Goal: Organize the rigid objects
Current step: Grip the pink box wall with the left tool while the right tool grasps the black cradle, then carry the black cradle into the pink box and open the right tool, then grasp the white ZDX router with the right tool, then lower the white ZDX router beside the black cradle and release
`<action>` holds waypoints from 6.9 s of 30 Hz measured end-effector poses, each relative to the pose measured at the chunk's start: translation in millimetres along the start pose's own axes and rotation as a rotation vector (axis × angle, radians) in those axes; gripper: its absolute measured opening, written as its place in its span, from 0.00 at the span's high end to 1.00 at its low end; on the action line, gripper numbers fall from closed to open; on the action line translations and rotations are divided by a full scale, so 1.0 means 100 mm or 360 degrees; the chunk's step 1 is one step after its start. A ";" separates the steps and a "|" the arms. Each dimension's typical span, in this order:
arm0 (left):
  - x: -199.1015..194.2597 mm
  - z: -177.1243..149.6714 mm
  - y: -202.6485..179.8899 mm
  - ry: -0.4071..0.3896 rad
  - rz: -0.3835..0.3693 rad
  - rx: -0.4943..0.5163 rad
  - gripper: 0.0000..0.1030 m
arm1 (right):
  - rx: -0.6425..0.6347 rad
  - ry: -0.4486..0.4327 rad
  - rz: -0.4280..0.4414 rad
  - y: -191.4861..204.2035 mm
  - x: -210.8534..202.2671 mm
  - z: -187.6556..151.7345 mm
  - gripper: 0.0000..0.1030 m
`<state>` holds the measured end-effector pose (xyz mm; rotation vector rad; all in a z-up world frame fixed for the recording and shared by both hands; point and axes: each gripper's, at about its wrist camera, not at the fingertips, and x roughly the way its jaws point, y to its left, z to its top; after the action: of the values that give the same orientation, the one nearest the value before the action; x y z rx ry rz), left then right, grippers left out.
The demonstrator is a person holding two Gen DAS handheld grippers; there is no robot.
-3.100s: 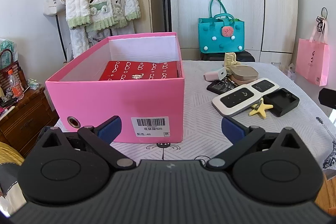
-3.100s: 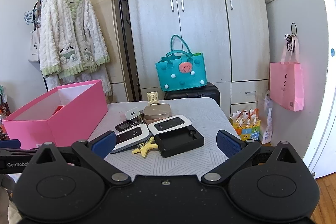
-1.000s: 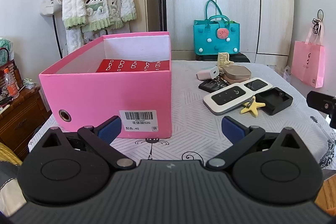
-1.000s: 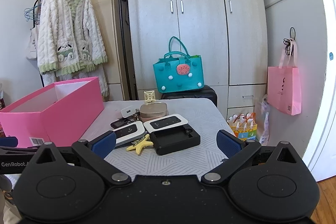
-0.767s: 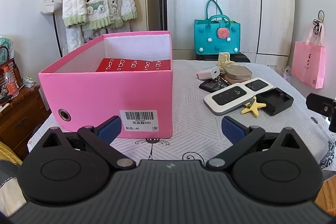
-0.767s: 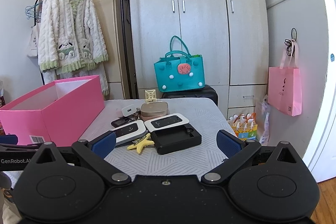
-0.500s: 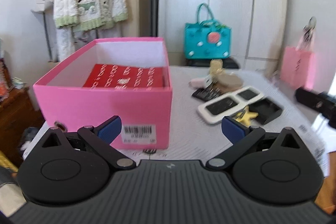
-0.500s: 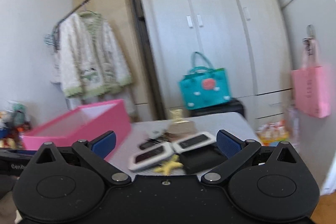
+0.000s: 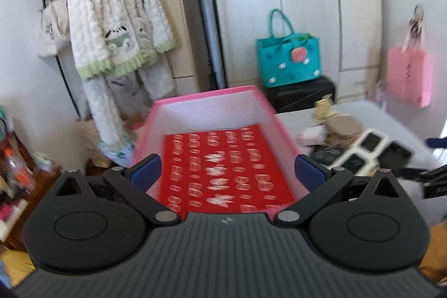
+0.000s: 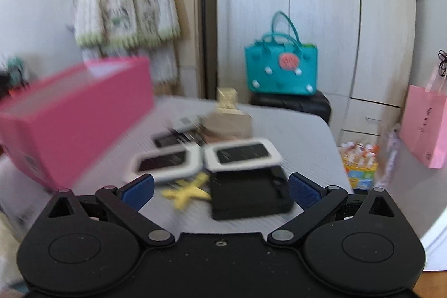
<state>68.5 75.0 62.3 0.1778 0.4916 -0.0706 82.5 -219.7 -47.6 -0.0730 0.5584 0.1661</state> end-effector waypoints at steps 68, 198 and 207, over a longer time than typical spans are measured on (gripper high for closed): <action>1.76 0.33 0.97 0.0724 -0.0252 0.0086 0.94 | -0.0283 0.0261 0.0970 0.93 0.54 1.92 0.09; 1.26 0.25 0.94 0.0692 -0.0162 -0.0023 0.96 | -0.0674 0.0143 0.0621 0.75 0.46 2.01 0.37; 1.24 0.25 0.89 0.0647 -0.0117 -0.0049 0.96 | -0.1204 0.0294 0.0780 1.57 1.22 2.10 0.37</action>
<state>199.2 154.9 38.3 0.1440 0.9044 -0.0995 265.8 -24.9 61.1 -0.6947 0.6658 0.8513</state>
